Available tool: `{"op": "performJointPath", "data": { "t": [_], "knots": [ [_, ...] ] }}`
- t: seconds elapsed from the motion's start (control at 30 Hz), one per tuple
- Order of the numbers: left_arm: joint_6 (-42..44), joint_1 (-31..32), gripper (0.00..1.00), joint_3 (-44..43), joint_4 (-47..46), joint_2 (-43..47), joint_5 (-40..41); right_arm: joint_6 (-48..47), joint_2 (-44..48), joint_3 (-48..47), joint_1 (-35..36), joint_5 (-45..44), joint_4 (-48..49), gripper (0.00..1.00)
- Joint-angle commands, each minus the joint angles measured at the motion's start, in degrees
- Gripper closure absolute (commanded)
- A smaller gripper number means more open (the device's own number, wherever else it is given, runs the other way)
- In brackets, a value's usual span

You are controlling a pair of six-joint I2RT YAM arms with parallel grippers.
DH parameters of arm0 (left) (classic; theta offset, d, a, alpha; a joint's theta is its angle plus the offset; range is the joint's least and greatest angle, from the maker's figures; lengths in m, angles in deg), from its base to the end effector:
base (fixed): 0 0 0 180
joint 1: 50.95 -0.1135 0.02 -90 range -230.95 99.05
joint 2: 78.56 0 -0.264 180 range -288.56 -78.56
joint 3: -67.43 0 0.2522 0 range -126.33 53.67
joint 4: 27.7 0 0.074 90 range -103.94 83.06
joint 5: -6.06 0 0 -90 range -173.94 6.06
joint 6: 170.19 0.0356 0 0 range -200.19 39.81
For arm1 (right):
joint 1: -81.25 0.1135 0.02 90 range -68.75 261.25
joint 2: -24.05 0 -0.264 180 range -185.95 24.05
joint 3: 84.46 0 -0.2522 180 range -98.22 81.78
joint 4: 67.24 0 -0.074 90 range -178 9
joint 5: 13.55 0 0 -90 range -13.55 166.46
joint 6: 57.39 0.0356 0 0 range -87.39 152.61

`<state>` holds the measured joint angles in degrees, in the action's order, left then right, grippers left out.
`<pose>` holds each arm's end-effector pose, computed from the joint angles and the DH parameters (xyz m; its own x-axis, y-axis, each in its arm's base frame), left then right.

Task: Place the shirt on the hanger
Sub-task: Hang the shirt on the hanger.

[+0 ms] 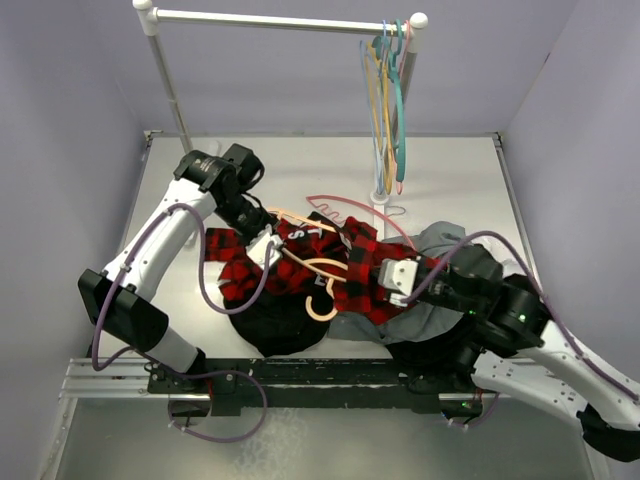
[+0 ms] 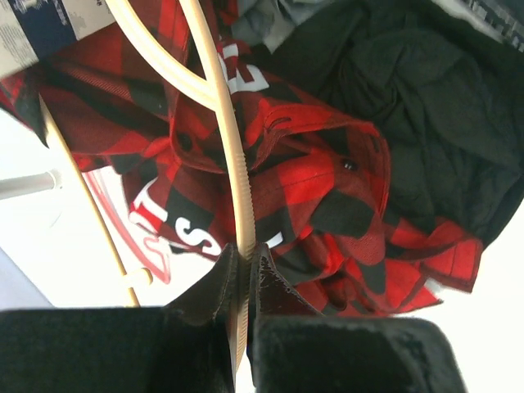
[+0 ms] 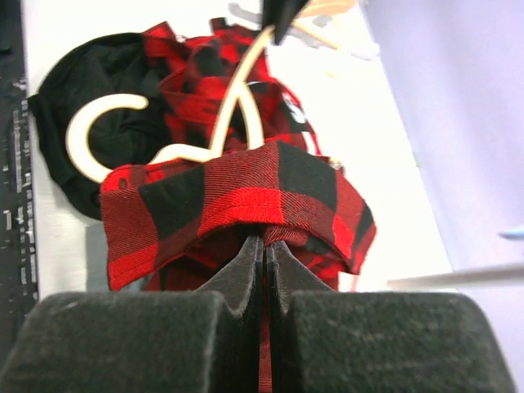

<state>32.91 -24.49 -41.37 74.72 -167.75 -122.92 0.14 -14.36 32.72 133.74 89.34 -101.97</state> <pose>0.2287 -0.1388 0.3612 0.7319 0.4344 -0.5250 0.6534 -0.6659 0.3600 0.0849 0.1236 0.3623 0.3948 -0.3451 -0.8515 -0.8237 0.2776 -0.4945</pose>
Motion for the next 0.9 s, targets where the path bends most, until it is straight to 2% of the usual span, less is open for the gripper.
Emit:
{"op": "performJointPath", "data": {
  "t": [0.0, 0.13, 0.3, 0.47, 0.63, 0.77, 0.87],
  "knots": [
    [-4.4, -0.1, 1.0, -0.2, 0.0, 2.2, -13.9, -1.0, 2.8, -6.1, 0.2, -7.1, -8.2, 1.0],
    [-7.0, -0.1, 1.0, 0.7, 0.0, 1.8, -19.1, -1.8, 5.6, -5.2, 0.2, -8.4, -12.6, 1.0],
    [-11.7, 0.4, 1.0, 1.6, 0.0, 1.0, -24.6, -5.7, 8.5, -5.9, 0.3, -13.0, -12.8, 1.0],
    [-19.8, 0.8, 1.0, 1.6, 0.1, 0.7, -26.4, -6.3, 11.7, -8.1, 0.2, -9.3, -12.8, 1.0],
    [-25.0, 1.0, 1.0, 4.1, 0.1, 1.9, -32.3, -7.0, 10.3, -11.1, 0.2, -9.4, -19.4, 1.0],
    [-28.3, 2.8, 1.0, 6.1, 0.1, 0.8, -35.7, -5.9, 10.9, -10.9, 0.2, -5.5, -20.0, 1.0],
    [-32.8, 3.0, 1.0, 5.2, 0.1, -0.2, -38.4, -5.3, 7.7, -11.2, 0.2, -1.8, -22.7, 1.0]
  ]
}}
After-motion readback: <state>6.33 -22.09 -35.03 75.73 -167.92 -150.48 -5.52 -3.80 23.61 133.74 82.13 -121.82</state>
